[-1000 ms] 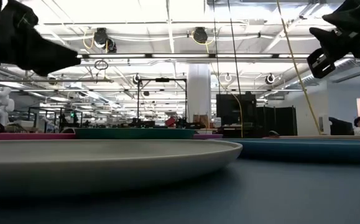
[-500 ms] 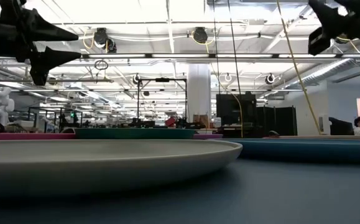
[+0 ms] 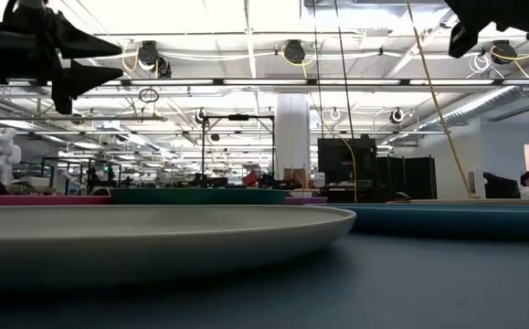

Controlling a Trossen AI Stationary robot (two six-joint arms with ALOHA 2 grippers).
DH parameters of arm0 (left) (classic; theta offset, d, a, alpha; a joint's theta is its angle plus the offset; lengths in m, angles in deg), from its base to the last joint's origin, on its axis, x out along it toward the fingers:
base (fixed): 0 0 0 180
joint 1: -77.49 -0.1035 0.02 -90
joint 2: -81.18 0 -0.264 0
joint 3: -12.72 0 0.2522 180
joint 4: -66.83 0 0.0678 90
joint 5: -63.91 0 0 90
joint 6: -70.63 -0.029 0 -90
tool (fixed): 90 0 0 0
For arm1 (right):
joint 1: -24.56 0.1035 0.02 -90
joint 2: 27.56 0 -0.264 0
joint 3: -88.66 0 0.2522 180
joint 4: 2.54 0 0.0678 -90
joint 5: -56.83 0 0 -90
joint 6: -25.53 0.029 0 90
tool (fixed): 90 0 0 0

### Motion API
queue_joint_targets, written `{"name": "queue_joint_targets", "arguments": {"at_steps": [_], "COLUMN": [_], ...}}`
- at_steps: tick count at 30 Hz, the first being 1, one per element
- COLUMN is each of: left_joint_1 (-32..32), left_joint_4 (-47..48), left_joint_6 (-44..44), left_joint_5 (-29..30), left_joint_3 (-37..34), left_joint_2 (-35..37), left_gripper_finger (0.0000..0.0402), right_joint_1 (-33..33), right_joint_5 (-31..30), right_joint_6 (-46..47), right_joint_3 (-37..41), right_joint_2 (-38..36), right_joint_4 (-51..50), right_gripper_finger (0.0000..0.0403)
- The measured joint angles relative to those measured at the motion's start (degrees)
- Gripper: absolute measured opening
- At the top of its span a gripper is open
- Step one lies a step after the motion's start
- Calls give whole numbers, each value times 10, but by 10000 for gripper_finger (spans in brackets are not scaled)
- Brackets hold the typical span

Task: Stack plastic plates
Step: Stack the gray plate on top of the blue plate

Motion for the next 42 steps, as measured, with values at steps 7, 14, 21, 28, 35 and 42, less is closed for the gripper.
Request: {"name": "queue_joint_targets", "arguments": {"at_steps": [7, 14, 21, 28, 35, 42], "left_joint_1": [-31, -33, -32, -31, -4, 36], "left_joint_4": [3, -28, 6, 195, 441, 504], "left_joint_6": [47, 41, 8, 44, 83, 60], "left_joint_5": [-7, -26, -48, -48, -77, -109], "left_joint_3": [0, 18, 109, 246, 393, 478], "left_joint_2": [0, -1, -73, -209, -358, -505], "left_gripper_finger": [202, 202, 202, 202, 202, 202], "right_joint_1": [0, 0, 0, 0, 0, 0], "right_joint_5": [0, 0, -1, -1, -1, -1], "right_joint_6": [-34, -50, -77, -126, -214, -284], "right_joint_3": [-48, -118, -192, -239, -250, -250], "right_joint_2": [63, 124, 170, 182, 181, 181], "right_joint_4": [-21, -41, -100, -144, -147, -147], "right_gripper_finger": [102, 102, 102, 102, 102, 102]}}
